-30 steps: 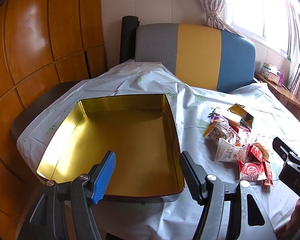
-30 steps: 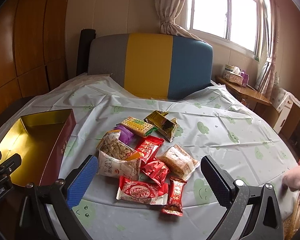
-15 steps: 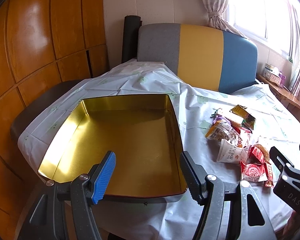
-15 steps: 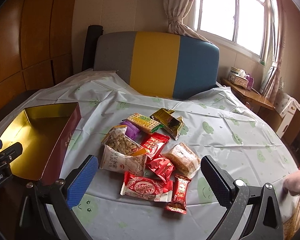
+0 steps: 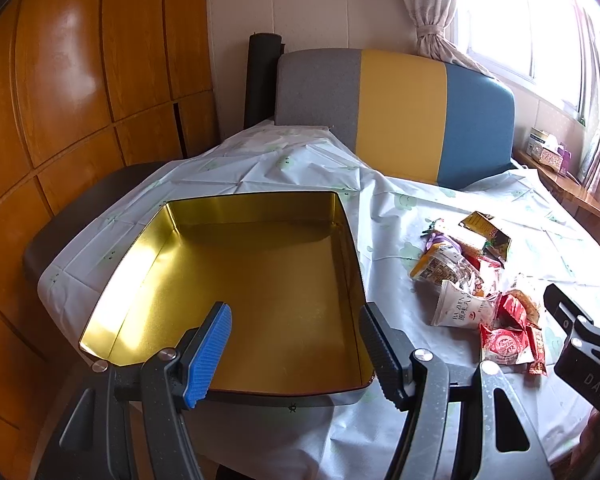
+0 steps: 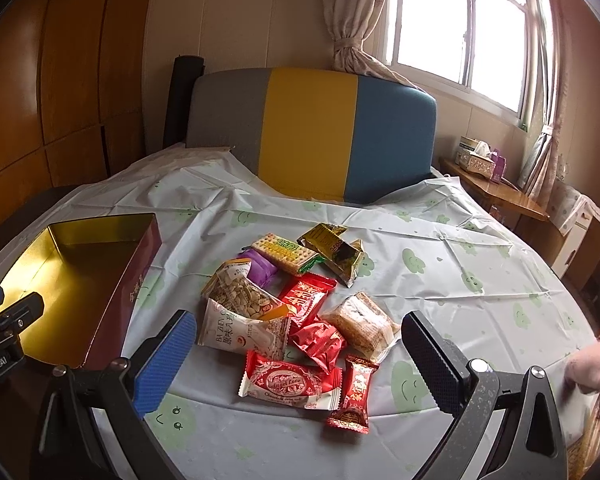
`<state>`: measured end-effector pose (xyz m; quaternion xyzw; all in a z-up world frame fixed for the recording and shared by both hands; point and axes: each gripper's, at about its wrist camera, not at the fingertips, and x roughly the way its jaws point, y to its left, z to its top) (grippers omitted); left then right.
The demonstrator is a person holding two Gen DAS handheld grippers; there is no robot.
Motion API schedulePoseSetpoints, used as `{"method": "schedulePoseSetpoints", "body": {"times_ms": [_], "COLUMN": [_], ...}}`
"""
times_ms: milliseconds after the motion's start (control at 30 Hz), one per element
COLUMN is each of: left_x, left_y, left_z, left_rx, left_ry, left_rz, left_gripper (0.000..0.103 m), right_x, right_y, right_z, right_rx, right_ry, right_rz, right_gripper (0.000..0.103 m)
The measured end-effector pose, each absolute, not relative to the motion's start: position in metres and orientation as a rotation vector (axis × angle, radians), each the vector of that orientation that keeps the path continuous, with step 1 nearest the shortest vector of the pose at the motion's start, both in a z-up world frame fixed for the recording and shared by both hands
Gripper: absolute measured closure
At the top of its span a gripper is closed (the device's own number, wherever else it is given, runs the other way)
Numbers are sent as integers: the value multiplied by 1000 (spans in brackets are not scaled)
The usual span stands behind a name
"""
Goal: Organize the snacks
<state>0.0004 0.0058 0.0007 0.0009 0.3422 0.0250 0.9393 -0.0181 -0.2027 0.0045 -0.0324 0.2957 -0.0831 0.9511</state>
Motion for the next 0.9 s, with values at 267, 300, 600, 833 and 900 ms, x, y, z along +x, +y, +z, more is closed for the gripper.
{"method": "schedulePoseSetpoints", "body": {"times_ms": [267, 300, 600, 833, 900], "left_x": [-3, -4, -12, -17, -19], "left_y": [5, 5, 3, 1, 0], "left_z": [3, 4, 11, 14, 15], "left_rx": [7, 7, 13, 17, 21], "left_ry": [694, 692, 673, 668, 668], "left_rz": [50, 50, 41, 21, 16], "left_gripper": [36, 36, 36, 36, 36], "right_x": [-22, -23, -29, -32, -32], "right_y": [-204, -204, -208, -216, -218], "right_z": [7, 7, 14, 18, 20], "right_rx": [-61, -60, -56, -46, -42], "right_ry": [593, 592, 575, 573, 571], "right_rz": [-168, -168, -170, -174, -176], "right_gripper": [0, 0, 0, 0, 0]}}
